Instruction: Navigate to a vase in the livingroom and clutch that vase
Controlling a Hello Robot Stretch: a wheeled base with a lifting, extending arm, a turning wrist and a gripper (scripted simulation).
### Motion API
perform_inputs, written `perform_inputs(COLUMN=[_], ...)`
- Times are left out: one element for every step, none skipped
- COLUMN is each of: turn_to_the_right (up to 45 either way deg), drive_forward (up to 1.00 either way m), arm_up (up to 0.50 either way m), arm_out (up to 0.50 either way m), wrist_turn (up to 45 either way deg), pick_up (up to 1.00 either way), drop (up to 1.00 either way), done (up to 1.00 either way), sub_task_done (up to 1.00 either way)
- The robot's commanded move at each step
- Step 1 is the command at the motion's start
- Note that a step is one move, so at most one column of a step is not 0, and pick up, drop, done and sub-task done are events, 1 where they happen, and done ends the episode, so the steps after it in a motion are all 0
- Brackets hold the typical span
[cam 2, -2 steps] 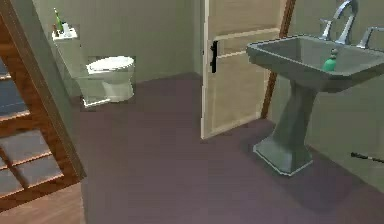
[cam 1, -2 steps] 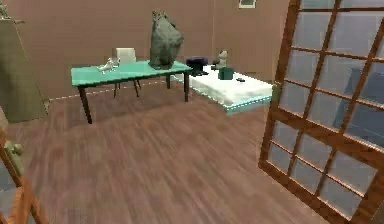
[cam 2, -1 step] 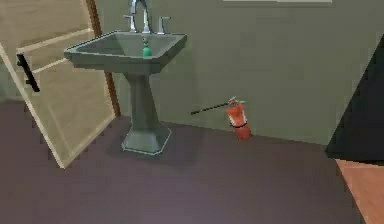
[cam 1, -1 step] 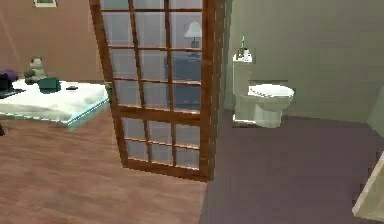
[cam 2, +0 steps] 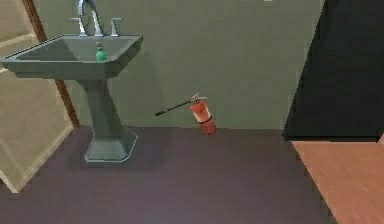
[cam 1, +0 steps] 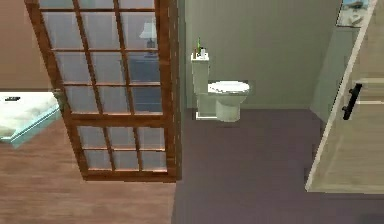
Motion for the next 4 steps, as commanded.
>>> perform_inputs(turn_to_the_right=[0.0,12.0,0.0,3.0], drive_forward=[0.15,0.00,1.00,0.00], arm_up=[0.00,0.00,0.00,0.00], arm_out=[0.00,0.00,0.00,0.00], wrist_turn=[0.0,0.0,0.0,0.0], pick_up=[0.00,0.00,0.00,0.00], drop=[0.00,0.00,0.00,0.00], done=[0.00,0.00,0.00,0.00], sub_task_done=[0.00,0.00,0.00,0.00])
